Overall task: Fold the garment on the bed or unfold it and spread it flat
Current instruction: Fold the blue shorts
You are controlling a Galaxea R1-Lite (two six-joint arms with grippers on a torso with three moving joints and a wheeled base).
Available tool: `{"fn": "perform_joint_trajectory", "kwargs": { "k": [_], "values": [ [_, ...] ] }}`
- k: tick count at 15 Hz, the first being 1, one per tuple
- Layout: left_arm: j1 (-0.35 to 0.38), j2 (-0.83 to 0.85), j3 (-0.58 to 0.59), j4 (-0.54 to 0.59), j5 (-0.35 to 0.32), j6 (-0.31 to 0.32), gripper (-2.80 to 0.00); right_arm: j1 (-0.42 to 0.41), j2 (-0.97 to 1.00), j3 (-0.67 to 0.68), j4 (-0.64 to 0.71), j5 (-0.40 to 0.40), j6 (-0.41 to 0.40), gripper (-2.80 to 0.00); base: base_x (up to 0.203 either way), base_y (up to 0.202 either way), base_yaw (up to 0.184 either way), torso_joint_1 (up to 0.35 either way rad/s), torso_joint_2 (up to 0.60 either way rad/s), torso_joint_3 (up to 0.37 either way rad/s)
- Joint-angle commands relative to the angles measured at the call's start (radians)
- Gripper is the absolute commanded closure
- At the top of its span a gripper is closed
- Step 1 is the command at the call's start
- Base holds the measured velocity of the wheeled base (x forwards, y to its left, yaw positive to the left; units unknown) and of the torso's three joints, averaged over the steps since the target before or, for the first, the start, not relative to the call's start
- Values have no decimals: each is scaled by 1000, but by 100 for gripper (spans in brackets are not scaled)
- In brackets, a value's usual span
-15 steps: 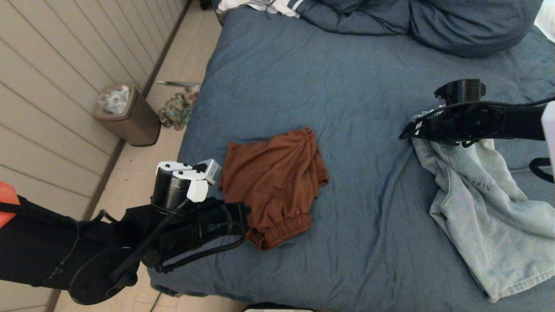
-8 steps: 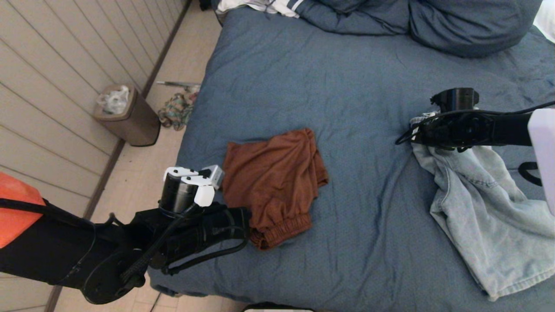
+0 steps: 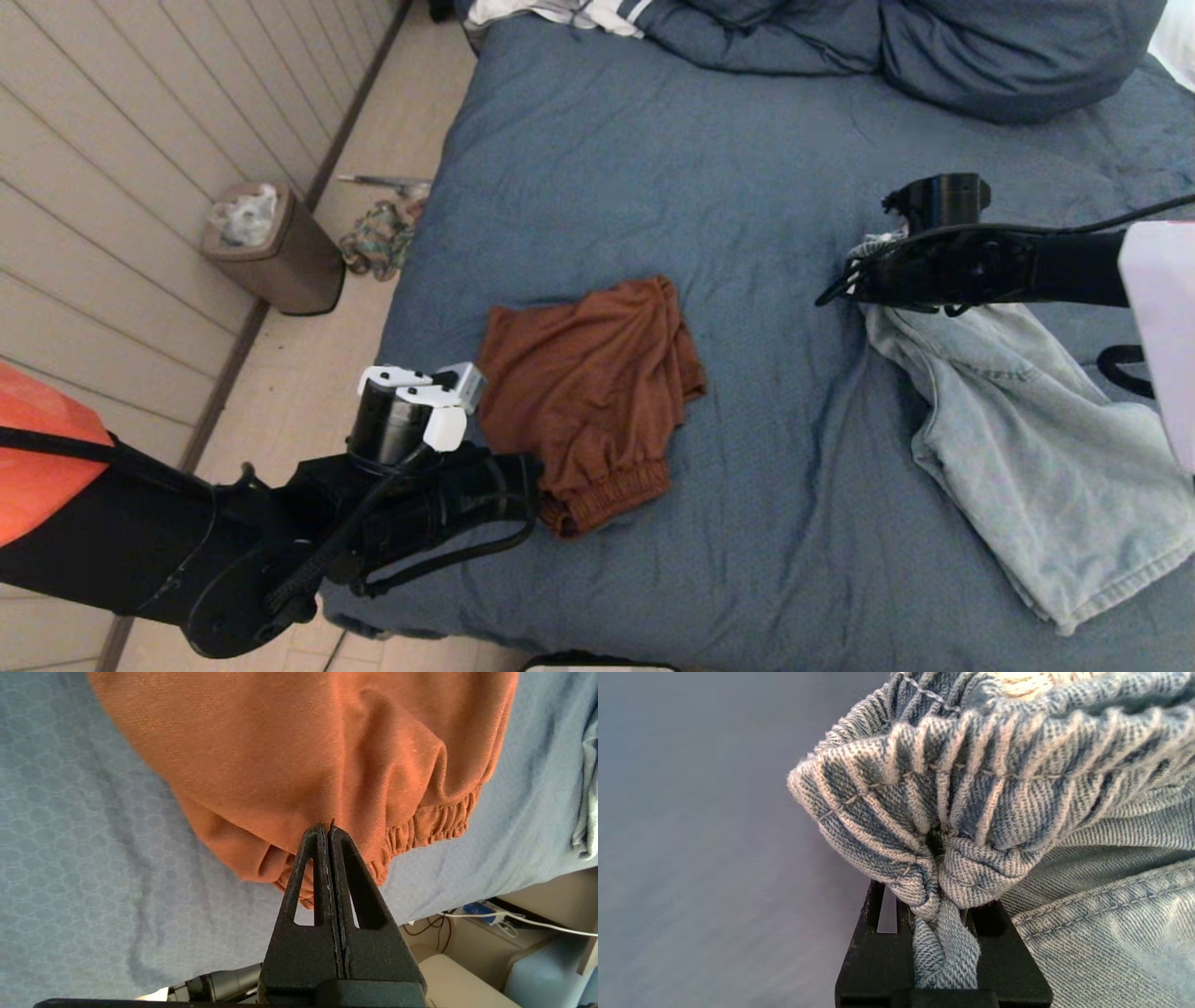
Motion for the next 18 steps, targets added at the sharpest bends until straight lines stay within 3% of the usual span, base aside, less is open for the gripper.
{"fn": "perform_joint_trajectory", "kwargs": {
  "k": [1, 11, 18],
  "values": [
    [0, 2, 1, -4, 0, -3, 0, 28, -17, 0, 6, 1, 2, 0, 0, 0, 0, 0, 0, 0],
    [-3, -14, 8, -4, 1, -3, 0, 435, -121, 22, 231, 4, 8, 0, 0, 0, 0, 0, 0, 0],
    [-23, -20, 20, -6, -1, -3, 0, 548, -279, 239, 268, 24, 6, 0, 0, 0, 0, 0, 0, 0]
  ]
}}
